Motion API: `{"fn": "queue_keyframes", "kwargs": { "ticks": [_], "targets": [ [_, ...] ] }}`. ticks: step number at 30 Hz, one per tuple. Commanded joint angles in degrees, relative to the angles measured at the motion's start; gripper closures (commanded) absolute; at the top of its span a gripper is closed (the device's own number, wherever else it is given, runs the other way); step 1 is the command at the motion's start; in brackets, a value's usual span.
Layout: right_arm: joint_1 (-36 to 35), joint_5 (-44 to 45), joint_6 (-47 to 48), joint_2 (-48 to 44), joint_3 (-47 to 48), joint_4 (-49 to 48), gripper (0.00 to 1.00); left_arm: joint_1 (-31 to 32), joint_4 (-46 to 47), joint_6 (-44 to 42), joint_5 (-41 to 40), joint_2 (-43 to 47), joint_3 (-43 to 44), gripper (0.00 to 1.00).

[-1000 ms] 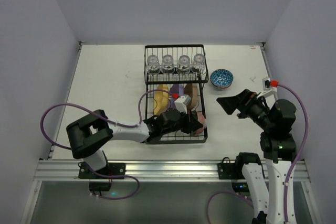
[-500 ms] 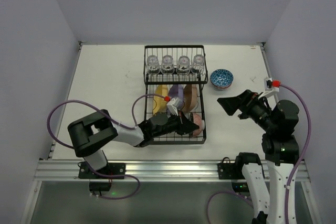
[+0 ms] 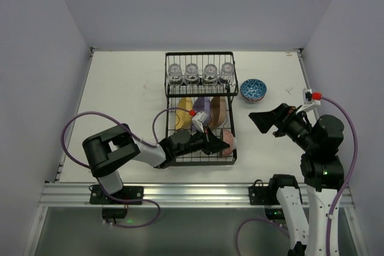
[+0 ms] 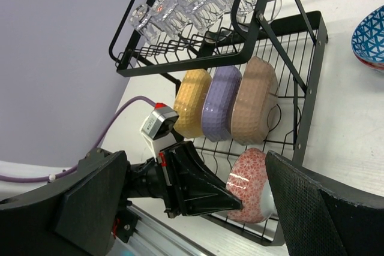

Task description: Unload the mixed dishes from the dish rack

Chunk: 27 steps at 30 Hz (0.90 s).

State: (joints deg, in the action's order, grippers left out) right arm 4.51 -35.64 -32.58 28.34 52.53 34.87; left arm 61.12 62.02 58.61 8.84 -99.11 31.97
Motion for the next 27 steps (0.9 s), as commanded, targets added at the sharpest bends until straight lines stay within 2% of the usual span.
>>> {"fn": "queue_keyframes", "kwargs": {
  "ticks": [1,5,14,20,27],
  "targets": [
    [0.06,-0.49,0.85,-0.13,2.49,0.55,0.01,0.49,9.53,-2.44,3.90,5.32,2.31,1.00],
    [0.06,-0.84,0.24,0.31,1.79,-0.42,0.01,0.49,8.73,-4.38,4.78,7.26,2.14,1.00],
    [0.06,-1.10,-0.21,0.67,0.91,-1.91,0.01,0.66,13.91,-9.13,11.64,8.41,2.32,1.00],
    [0.06,-1.63,-0.38,0.49,0.03,-2.27,0.01,0.66,16.90,-8.34,8.74,7.00,1.70,1.00],
    [0.06,-2.24,-0.29,-0.04,0.03,-2.09,0.01,0.66,28.23,-2.89,0.66,4.46,-2.61,1.00]
  ]
}}
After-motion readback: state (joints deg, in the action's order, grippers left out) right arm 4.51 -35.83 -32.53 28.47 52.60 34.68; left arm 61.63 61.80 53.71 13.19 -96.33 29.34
